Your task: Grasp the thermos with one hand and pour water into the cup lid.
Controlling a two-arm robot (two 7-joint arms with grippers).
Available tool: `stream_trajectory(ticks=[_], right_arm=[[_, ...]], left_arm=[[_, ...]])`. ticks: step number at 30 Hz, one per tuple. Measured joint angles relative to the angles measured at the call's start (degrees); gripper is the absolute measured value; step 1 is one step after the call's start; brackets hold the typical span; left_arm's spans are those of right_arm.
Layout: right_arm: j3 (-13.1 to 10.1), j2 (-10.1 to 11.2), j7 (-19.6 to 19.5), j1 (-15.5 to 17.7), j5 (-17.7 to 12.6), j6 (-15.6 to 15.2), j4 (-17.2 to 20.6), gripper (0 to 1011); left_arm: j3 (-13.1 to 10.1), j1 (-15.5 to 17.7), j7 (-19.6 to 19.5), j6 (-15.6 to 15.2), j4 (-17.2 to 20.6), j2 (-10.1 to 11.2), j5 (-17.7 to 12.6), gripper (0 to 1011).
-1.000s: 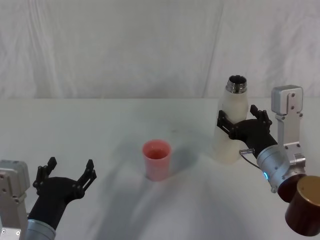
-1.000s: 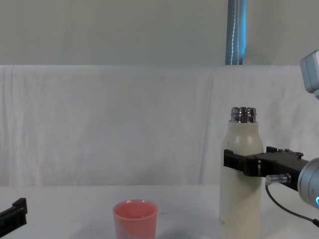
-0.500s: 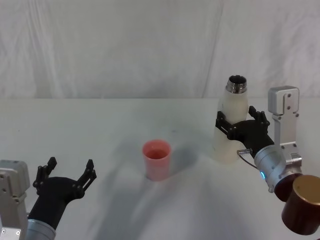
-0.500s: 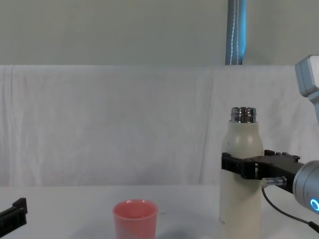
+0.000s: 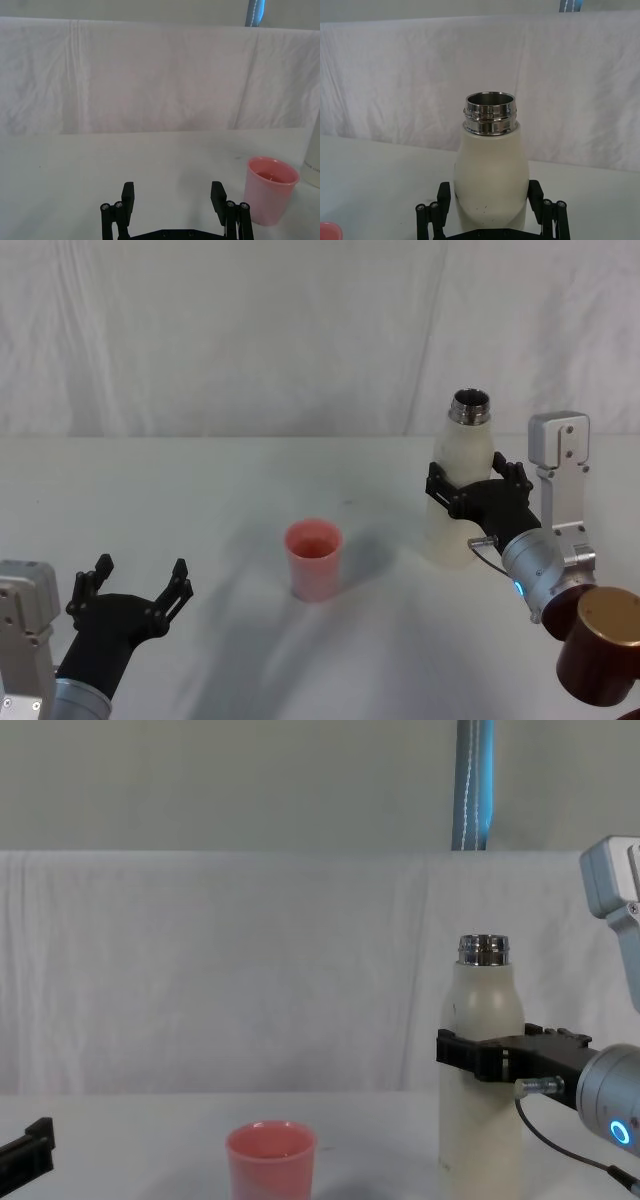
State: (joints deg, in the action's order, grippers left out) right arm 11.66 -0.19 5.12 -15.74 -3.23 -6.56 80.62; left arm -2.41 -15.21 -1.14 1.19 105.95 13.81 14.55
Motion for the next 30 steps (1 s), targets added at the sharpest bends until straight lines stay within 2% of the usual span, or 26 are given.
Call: stream_trajectory(ticks=[30], right_arm=[[-0.29,-0.68,-0.19,-1.79,0.86,0.52,-3.45,1001]], left_arm=[[0.0,0.0,0.0,0.0,0.0,0.0,0.0,1001]])
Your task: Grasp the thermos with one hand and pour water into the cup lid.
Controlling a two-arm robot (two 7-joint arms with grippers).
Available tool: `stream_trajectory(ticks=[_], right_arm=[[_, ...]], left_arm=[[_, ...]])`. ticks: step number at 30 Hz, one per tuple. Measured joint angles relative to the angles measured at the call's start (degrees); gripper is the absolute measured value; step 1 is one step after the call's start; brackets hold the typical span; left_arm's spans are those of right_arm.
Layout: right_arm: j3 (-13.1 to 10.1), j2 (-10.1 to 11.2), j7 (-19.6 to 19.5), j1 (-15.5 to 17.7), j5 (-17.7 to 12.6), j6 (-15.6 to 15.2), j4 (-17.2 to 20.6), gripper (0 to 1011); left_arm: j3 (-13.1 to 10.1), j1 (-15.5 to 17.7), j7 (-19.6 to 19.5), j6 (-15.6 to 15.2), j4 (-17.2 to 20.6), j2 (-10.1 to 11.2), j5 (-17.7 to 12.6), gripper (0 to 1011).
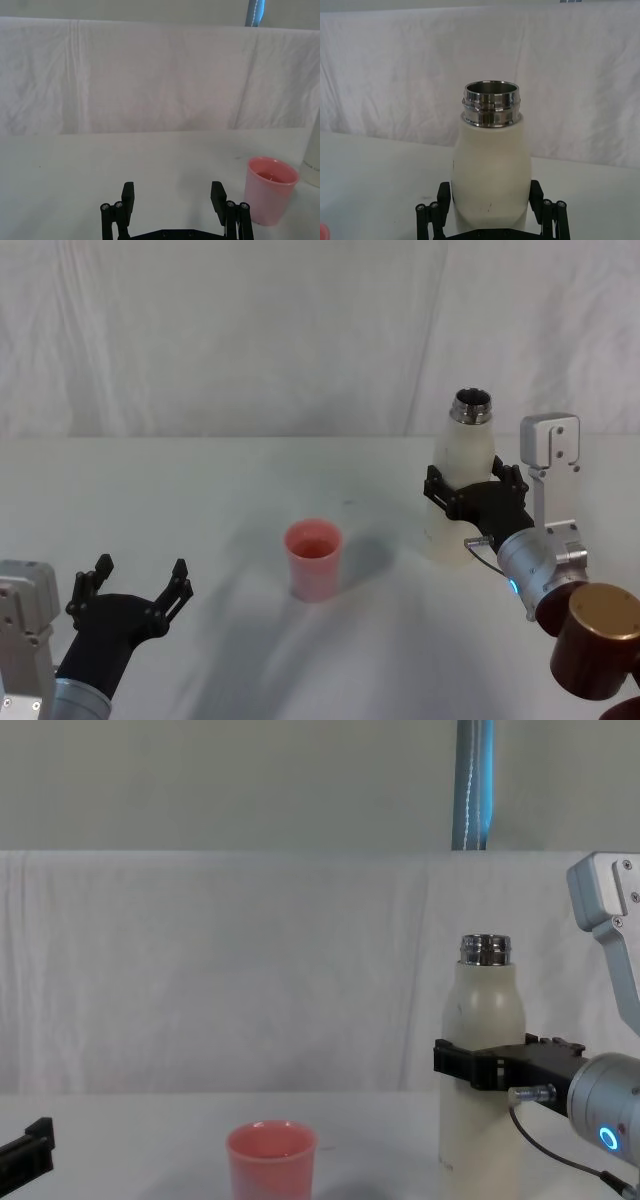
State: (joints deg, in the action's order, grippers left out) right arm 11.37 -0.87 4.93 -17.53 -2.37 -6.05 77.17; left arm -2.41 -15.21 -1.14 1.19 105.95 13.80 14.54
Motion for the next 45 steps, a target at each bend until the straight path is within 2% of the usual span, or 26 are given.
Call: stream_trajectory(ticks=[23,27,45], right_arm=[[-0.5,-0.49,-0.52,-0.74,0.11,0.73,-0.99,1001],[-0.48,-0.48,-0.52,-0.72,0.1,0.71,-0.97,951],[-0.47,-0.42,-0.52,-0.66,0.08,0.63,-0.88,951]], left_arm=[[0.0,0.0,0.0,0.0,0.0,0.0,0.0,1001],[0.0,0.0,0.0,0.0,0.0,0.0,0.0,1001],[0.0,0.0,0.0,0.0,0.0,0.0,0.0,1001]])
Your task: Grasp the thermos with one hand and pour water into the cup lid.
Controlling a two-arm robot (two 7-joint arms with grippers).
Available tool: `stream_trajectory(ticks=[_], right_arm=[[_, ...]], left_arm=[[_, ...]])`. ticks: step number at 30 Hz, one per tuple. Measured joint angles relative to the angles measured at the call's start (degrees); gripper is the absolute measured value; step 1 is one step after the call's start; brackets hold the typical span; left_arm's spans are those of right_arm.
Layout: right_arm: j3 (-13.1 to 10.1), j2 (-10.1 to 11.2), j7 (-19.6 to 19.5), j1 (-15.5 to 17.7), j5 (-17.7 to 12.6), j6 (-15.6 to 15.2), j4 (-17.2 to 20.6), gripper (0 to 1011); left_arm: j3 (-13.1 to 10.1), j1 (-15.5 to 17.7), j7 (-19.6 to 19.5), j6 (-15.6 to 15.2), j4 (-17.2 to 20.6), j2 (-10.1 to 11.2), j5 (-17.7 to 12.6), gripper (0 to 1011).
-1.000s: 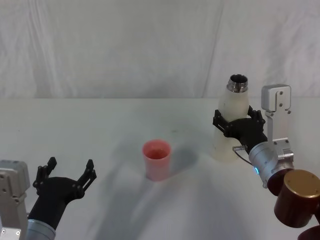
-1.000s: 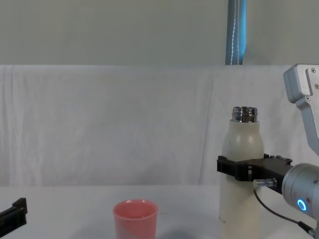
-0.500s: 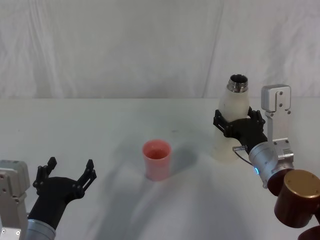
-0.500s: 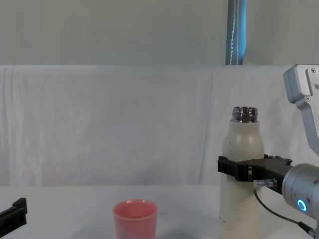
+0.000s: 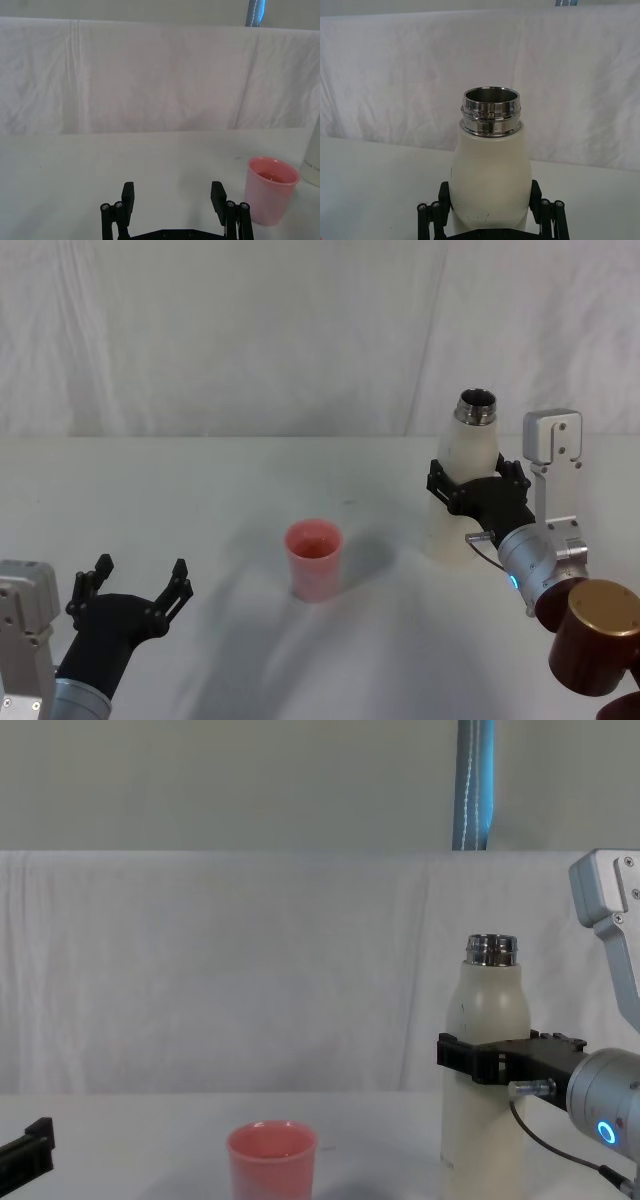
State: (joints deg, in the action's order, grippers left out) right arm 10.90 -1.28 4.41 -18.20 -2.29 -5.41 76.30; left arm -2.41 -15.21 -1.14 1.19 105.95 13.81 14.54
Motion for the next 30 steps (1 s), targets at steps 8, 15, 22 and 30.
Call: stream_trajectory(ticks=[8,15,22,30], right_arm=[[0.0,0.01,0.03,0.0,0.0,-0.01,0.0,951],[0.0,0.01,0.06,0.0,0.0,-0.01,0.0,950],[-0.18,0.03,0.24,-0.39,-0.02,-0.04,-0.1,951],[0.1,1.22,1.44,-1.33,0.48,-0.3,1.1,951]], left_arm=[[0.0,0.0,0.0,0.0,0.0,0.0,0.0,1001],[0.0,0.0,0.0,0.0,0.0,0.0,0.0,1001],[0.0,0.0,0.0,0.0,0.0,0.0,0.0,1001],[0.0,0.0,0.0,0.0,0.0,0.0,0.0,1001]])
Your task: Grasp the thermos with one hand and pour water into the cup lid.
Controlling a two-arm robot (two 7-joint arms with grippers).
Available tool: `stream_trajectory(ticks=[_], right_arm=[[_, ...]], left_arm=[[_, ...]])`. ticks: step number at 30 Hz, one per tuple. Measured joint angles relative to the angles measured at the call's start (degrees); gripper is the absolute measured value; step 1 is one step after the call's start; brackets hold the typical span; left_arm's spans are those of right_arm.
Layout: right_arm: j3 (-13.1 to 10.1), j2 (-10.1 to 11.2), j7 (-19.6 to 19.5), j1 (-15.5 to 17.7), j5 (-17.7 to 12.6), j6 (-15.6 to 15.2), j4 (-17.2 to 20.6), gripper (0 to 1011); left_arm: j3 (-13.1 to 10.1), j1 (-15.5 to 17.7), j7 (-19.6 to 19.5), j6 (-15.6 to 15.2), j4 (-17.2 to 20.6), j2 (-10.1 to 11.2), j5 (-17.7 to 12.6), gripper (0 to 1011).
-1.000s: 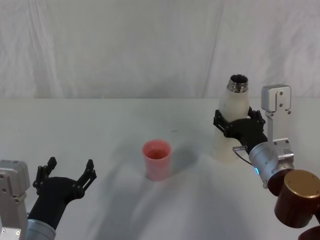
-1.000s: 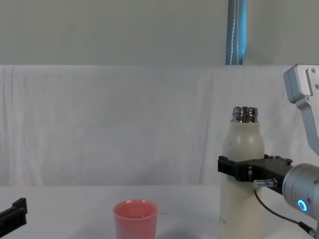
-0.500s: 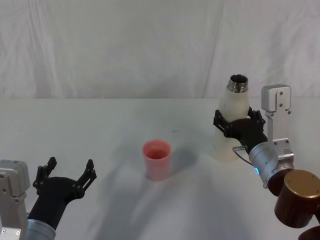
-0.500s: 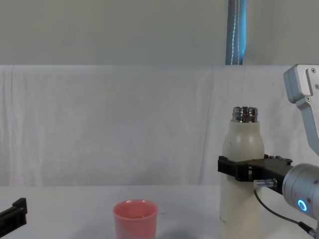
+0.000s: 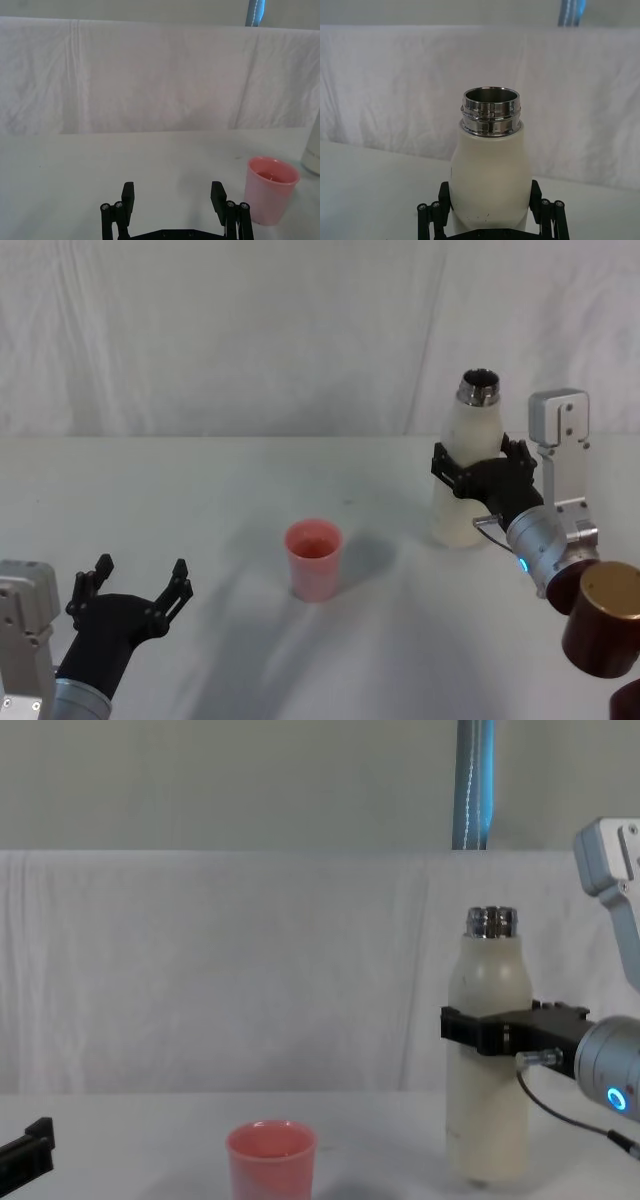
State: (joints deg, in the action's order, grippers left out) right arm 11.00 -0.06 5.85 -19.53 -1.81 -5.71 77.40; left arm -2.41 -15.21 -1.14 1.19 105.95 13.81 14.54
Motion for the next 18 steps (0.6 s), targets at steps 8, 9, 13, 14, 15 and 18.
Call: stream_trajectory(ticks=[8,9,13,14,15,18], right_arm=[[2.36,4.37,3.18,-0.18,3.0,0.77,3.14,951],[2.61,5.02,3.59,-0.13,3.34,0.89,3.57,951],[3.47,7.57,5.04,0.19,4.85,1.49,5.21,951],[3.58,7.87,5.2,0.21,5.03,1.58,5.39,951],[3.84,8.56,5.48,0.25,5.58,1.86,5.78,951],[4.49,9.78,5.77,0.23,6.91,2.75,6.24,951]], left_arm=[[-0.01,0.0,0.0,0.0,0.0,0.0,0.0,1001],[0.0,0.0,0.0,0.0,0.0,0.0,0.0,1001],[0.0,0.0,0.0,0.0,0.0,0.0,0.0,1001],[0.0,0.0,0.0,0.0,0.0,0.0,0.0,1001],[0.0,0.0,0.0,0.0,0.0,0.0,0.0,1001],[0.0,0.0,0.0,0.0,0.0,0.0,0.0,1001]])
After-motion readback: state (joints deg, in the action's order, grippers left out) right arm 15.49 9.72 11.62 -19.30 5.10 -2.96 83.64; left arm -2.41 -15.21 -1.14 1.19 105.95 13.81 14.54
